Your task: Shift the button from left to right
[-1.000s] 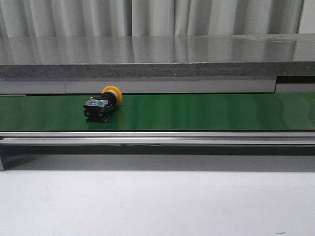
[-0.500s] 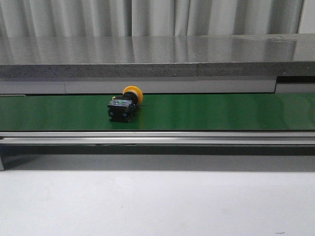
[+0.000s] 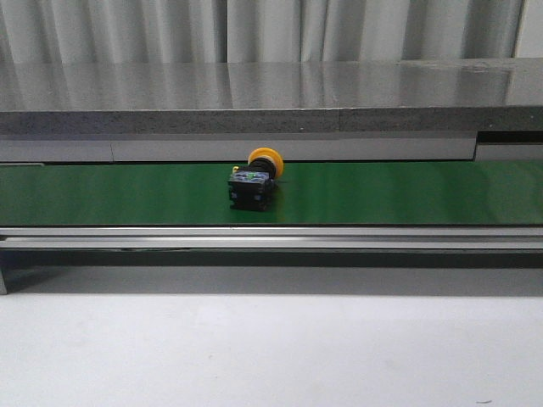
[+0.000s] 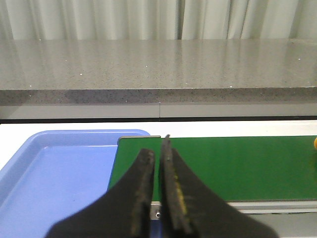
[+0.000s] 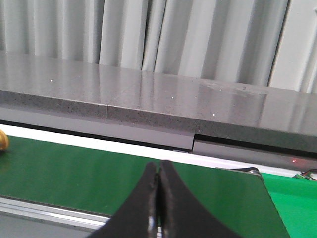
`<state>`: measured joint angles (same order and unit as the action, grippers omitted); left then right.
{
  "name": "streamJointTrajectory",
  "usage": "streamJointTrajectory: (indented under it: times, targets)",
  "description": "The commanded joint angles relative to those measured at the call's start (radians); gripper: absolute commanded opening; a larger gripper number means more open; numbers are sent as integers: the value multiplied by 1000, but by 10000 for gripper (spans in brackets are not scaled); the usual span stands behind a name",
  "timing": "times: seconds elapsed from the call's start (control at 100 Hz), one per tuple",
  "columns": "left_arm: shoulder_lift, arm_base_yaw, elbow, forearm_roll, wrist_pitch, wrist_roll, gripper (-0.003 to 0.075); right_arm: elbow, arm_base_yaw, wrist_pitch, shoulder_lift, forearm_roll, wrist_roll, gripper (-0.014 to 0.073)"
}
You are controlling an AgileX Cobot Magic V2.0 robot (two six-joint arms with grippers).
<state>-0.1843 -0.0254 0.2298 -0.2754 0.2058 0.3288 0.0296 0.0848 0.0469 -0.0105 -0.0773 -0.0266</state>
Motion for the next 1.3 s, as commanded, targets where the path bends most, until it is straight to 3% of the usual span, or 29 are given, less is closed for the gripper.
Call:
streamJointTrajectory:
  times: [0.0,0.23,0.64,0.92,1.29]
  targets:
    - [-10,-8,26,-6,-89,-1,5,-35,0,64,-9,19,-1,-68]
    - [-10,-8,23,-6,-89,-1,5,-185,0,-75,114,56,-1,-68]
    - [-10,-8,21,-6,-87,-1,5,-570,0,-471,581,56,-1,-68]
    - [-10,-8,21,-6,-87,-1,5,-753,0,-559,849,59,-1,-68]
    - [-10,-8,21,-6,-87,-1,5,-772,0,-576,968,66,-1,-37]
